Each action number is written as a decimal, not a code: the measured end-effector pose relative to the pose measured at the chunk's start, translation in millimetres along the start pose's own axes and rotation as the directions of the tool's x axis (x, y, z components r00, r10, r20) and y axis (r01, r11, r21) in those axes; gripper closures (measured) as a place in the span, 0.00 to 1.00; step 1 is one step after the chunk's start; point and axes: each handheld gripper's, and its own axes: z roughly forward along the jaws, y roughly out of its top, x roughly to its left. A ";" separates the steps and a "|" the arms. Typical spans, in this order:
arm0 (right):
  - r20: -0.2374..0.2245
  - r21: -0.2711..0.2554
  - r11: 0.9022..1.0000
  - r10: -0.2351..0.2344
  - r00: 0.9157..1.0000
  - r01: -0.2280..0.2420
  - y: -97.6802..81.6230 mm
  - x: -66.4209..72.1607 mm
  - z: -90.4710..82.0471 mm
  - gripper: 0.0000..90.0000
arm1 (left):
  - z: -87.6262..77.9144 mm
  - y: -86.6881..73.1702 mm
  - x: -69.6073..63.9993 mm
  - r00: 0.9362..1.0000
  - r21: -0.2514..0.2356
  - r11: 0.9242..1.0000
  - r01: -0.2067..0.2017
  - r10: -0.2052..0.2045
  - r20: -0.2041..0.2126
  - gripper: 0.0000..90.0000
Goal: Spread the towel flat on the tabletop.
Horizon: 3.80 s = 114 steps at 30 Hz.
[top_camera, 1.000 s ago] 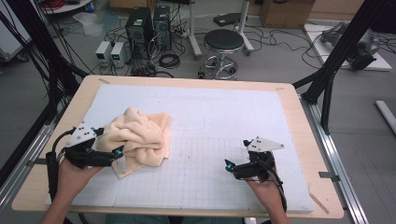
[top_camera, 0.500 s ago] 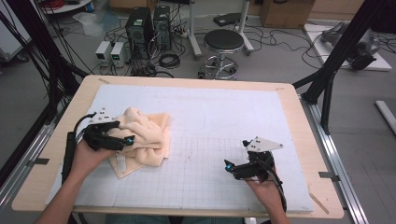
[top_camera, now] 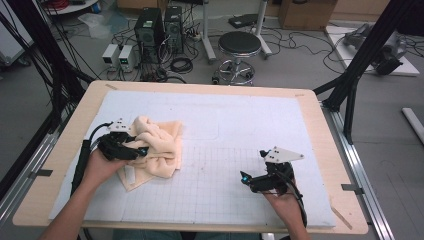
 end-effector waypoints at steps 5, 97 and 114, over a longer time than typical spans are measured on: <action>0.000 0.002 1.000 0.005 1.000 -0.005 0.0 -0.1 0.3 0.01 | 3.1 -0.1 0.4 1.000 -0.003 1.000 0.007 -0.007 -0.004 0.63; -0.110 0.026 0.997 -0.073 0.991 0.076 11.2 15.3 2.1 0.28 | -1.4 82.8 -82.3 0.956 -0.223 0.964 -0.142 0.192 0.221 0.43; -0.173 0.229 0.964 -0.100 0.980 0.138 7.9 4.5 37.5 0.88 | 34.2 32.4 -71.7 0.953 -0.047 0.982 -0.182 0.188 0.239 0.75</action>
